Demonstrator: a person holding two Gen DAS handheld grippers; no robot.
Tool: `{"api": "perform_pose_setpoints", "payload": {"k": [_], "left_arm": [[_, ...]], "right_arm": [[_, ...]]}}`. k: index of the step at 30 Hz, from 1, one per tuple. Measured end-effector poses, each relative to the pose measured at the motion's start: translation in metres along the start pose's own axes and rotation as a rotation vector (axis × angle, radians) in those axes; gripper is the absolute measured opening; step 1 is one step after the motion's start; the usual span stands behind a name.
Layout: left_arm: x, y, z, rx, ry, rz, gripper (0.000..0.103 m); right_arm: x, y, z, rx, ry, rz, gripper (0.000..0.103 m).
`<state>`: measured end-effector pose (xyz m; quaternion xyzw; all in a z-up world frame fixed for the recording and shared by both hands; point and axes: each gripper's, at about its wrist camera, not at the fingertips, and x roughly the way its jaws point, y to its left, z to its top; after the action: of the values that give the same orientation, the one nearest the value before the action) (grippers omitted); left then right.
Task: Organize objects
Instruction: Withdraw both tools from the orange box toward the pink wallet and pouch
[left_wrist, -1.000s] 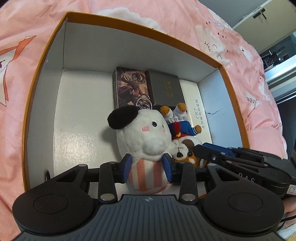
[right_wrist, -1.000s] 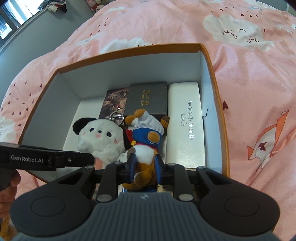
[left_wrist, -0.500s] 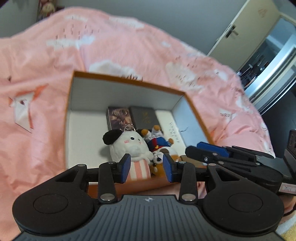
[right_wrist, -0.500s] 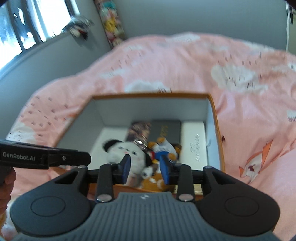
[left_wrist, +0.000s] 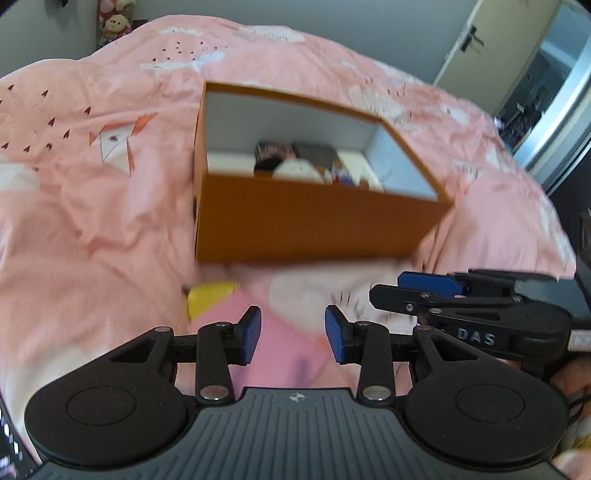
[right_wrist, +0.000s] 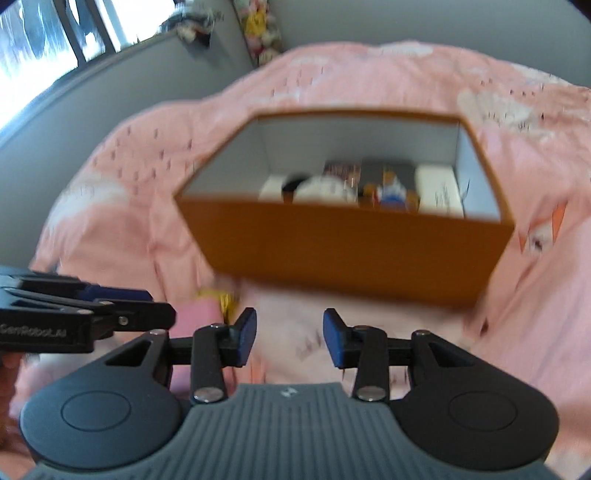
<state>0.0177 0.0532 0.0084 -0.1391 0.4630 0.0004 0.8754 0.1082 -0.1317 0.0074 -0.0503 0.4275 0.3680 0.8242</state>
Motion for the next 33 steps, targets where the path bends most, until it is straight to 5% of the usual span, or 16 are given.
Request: {"api": "perform_pose_setpoints", "payload": {"k": [10, 19, 23, 26, 33], "left_arm": [[-0.004, -0.012, -0.049, 0.134, 0.136, 0.108, 0.042], [0.005, -0.021, -0.074, 0.226, 0.232, 0.108, 0.042], [0.001, -0.017, -0.075, 0.203, 0.212, 0.086, 0.042], [-0.003, -0.012, -0.073, 0.171, 0.187, 0.056, 0.042], [-0.012, -0.005, -0.067, 0.127, 0.103, 0.023, 0.042]], "right_arm": [[0.010, 0.018, -0.053, -0.123, 0.207, -0.068, 0.042], [0.021, 0.020, -0.080, -0.218, 0.379, -0.118, 0.042], [0.020, 0.026, -0.081, -0.242, 0.376, -0.055, 0.040], [0.014, 0.033, -0.077, -0.244, 0.325, 0.008, 0.027], [-0.003, 0.036, -0.062, -0.210, 0.169, 0.057, 0.026]]}}
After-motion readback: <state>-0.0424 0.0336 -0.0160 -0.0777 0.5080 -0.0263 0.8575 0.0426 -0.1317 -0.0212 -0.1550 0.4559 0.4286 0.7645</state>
